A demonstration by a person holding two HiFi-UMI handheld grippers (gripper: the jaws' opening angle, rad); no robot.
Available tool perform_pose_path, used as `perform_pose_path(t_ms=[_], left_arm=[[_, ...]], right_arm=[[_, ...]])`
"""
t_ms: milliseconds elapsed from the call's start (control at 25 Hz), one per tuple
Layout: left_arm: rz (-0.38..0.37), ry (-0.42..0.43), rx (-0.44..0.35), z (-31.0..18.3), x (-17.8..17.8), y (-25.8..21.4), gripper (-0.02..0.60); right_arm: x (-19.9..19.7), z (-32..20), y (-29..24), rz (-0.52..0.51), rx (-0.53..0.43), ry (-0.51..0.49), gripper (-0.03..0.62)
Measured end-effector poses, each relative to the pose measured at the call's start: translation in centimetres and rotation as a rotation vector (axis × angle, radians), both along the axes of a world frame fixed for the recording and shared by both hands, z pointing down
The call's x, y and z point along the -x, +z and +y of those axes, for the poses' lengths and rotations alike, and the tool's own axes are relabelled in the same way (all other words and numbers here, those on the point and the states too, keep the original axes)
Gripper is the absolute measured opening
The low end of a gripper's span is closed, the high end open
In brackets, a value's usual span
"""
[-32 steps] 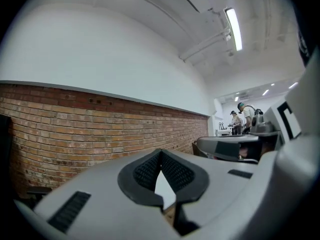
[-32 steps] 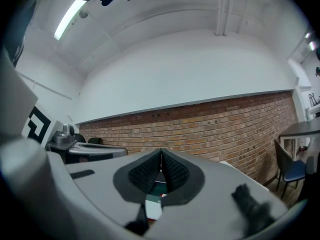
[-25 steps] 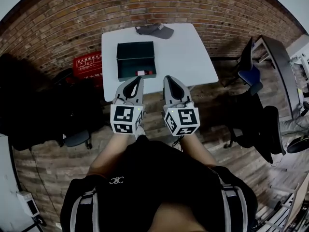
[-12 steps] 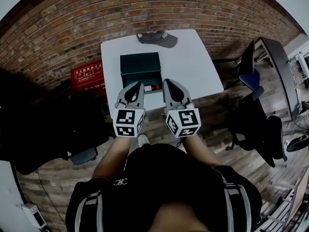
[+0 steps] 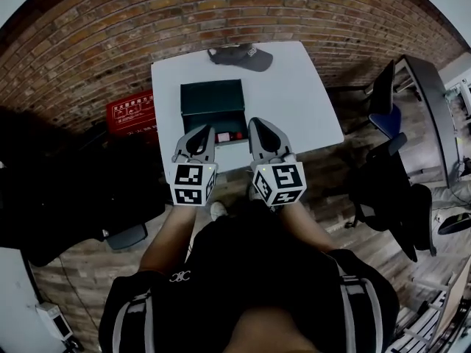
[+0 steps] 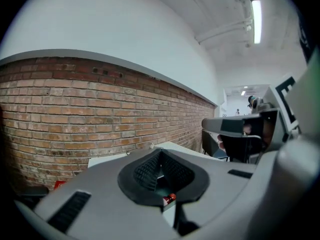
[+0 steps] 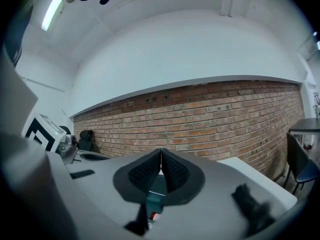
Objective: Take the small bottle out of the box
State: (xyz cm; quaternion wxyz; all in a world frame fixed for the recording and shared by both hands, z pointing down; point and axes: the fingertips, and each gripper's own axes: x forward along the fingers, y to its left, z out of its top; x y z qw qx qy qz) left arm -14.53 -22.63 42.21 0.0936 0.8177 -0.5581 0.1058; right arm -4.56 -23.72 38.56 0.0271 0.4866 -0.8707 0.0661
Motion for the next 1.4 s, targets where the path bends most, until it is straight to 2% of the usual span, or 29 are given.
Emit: perform_pose_path(t_ms=[320, 560, 720, 880, 1080, 1200, 1400], left_arm=[[-0.043, -0.065, 0.057, -1.9, -1.0, 1.1, 0.012], [-0.101, -0.032, 0.130, -3.3, -2.1, 3.2, 0.012], [-0.187, -0.006, 0.165, -4.6, -2.3, 5.1, 0.012], [-0.267, 0.043, 0.189, -5.9, -2.7, 7.0, 0.012], [-0.286, 0.163, 0.300, -7.0, -3.5, 10.6, 0.014], [-0.322, 0.234, 0.339, -7.1, -3.8, 12.2, 0.014], [-0.467, 0.337, 0.370, -7.5, -3.7, 14.5, 0.014]], right_arm=[[-1.6, -2.6, -0.4, -0.014, -0.009, -0.065, 0.031], [-2.3, -4.4, 0.8, -0.021, 0.013, -0.087, 0.031], [-2.5, -5.4, 1.0, -0.017, 0.016, -0.096, 0.031], [-3.6, -6.1, 1.6, -0.008, 0.031, -0.088, 0.031], [-5.4, -6.7, 2.4, 0.008, 0.046, -0.076, 0.031], [-6.1, -6.8, 2.9, 0.015, 0.058, -0.069, 0.031], [-6.9, -7.3, 3.5, 0.017, 0.071, -0.054, 0.031]])
